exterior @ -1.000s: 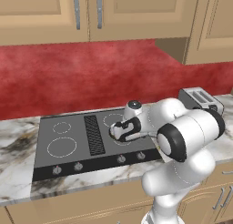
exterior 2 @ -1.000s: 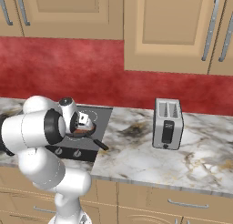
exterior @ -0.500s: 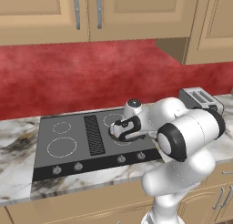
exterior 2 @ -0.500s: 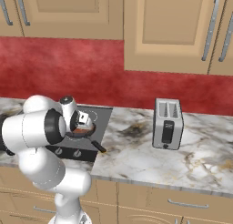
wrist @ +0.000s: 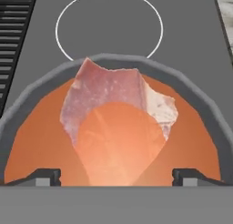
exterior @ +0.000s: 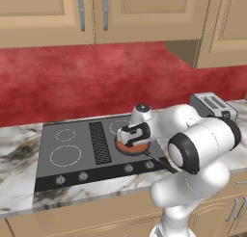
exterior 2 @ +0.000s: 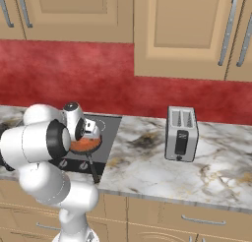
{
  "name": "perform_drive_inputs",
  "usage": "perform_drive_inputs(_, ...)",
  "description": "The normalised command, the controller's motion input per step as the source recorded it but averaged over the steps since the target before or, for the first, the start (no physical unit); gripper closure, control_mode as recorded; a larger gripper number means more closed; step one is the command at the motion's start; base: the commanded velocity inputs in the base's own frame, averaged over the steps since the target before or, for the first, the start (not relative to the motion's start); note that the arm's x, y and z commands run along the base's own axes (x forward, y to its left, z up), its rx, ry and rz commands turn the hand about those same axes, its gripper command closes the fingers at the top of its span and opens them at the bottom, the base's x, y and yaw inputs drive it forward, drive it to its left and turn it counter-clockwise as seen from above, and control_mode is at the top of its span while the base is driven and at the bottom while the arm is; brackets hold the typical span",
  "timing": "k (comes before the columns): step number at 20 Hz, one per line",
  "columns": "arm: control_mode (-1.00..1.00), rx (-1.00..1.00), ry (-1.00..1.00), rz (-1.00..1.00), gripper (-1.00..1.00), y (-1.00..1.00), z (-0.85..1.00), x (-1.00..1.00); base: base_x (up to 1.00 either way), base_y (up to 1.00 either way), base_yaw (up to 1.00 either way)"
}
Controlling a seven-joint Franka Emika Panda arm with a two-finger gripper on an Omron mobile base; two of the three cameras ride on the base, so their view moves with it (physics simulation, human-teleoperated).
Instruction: Retrieve the steak from the fridge and place it on the saucepan with marinade on the stove.
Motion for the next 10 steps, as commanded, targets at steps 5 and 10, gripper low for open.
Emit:
perform_drive_inputs(5,-1.0,0.0,0.0,-0.05,-1.0,0.0,0.46,-0.05,0.0,0.0,0.0)
perform_drive_inputs(10,-1.0,0.0,0.0,-0.03,-1.0,0.0,0.57,-0.36,0.0,0.0,0.0)
